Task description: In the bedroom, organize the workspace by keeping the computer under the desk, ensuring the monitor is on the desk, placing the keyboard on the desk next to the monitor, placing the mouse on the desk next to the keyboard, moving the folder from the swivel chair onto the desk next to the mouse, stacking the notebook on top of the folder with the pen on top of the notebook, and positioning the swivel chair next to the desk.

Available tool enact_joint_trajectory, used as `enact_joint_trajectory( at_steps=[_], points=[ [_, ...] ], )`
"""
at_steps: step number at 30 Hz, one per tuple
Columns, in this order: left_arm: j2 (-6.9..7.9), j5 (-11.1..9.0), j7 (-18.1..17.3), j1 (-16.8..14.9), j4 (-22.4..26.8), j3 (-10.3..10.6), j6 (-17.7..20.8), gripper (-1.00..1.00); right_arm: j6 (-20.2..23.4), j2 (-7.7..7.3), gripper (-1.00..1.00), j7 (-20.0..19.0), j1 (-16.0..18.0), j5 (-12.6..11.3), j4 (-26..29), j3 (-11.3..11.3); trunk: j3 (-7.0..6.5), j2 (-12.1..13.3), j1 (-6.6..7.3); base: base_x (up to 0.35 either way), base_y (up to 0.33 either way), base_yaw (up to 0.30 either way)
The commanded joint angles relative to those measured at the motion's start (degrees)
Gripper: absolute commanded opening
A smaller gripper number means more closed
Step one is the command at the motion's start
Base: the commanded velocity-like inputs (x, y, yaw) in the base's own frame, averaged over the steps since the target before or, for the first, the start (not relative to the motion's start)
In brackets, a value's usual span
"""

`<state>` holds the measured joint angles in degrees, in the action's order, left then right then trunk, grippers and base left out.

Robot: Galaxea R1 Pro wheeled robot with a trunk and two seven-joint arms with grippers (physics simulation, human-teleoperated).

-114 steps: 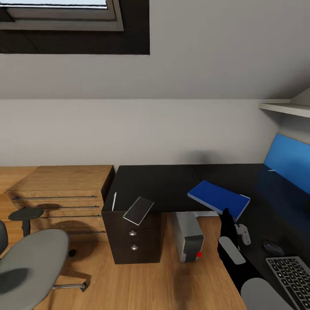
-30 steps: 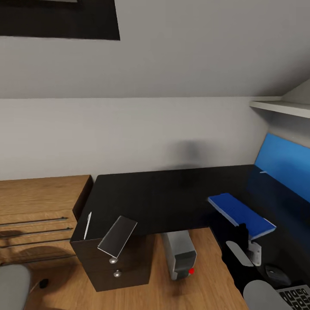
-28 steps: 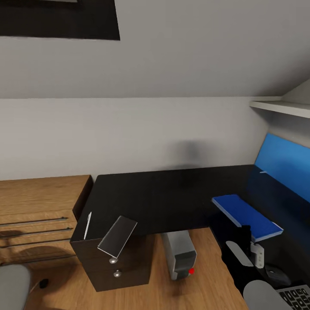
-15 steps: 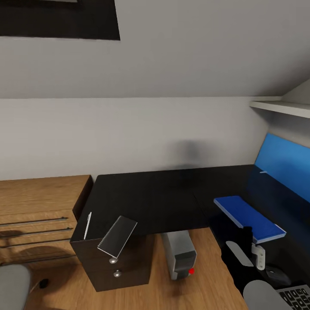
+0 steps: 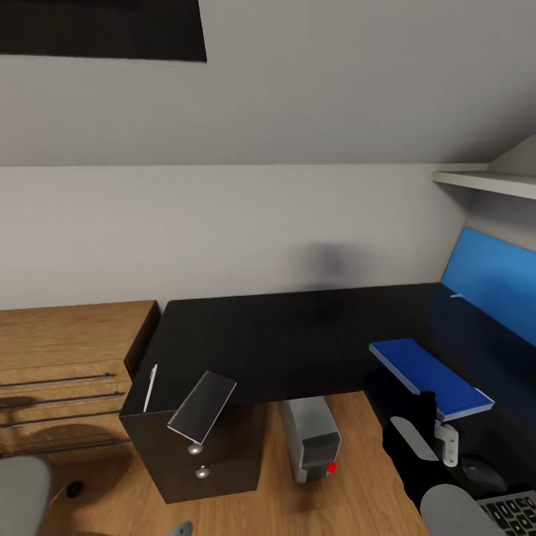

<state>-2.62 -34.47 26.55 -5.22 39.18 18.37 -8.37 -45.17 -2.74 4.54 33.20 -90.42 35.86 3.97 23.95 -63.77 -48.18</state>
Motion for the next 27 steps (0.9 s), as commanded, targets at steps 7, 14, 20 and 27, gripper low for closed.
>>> enact_joint_trajectory(
  at_steps=[7, 14, 20, 27],
  points=[
    [-0.01, -0.52, 0.26, -0.05, 0.02, 0.43, -0.58, 1.0, -0.01, 0.02, -1.0, 0.53, 0.02, 0.25, 0.05, -0.18, 1.32, -2.86, -1.55, 0.0, 0.0, 0.0],
    [-0.01, -0.52, 0.26, -0.05, 0.02, 0.44, -0.59, 1.0, 0.08, 0.02, -1.0, 0.68, 0.02, 0.26, 0.0, -0.19, 2.58, -5.67, -3.08, 0.0, 0.0, 0.0],
    [-0.01, -0.52, 0.28, -0.05, 0.0, 0.44, -0.59, 1.0, 0.33, -0.08, -1.0, 3.46, 0.02, 0.31, 0.0, -0.11, 3.66, -8.08, -4.4, 0.0, 0.0, 0.0],
    [-0.01, -0.52, 0.27, -0.05, -0.05, 0.44, -0.59, 1.0, 1.43, -0.15, -1.0, 4.52, 0.02, 0.28, 0.07, 0.0, 4.91, -10.88, -5.94, 0.0, 0.0, 0.0]
  ],
)
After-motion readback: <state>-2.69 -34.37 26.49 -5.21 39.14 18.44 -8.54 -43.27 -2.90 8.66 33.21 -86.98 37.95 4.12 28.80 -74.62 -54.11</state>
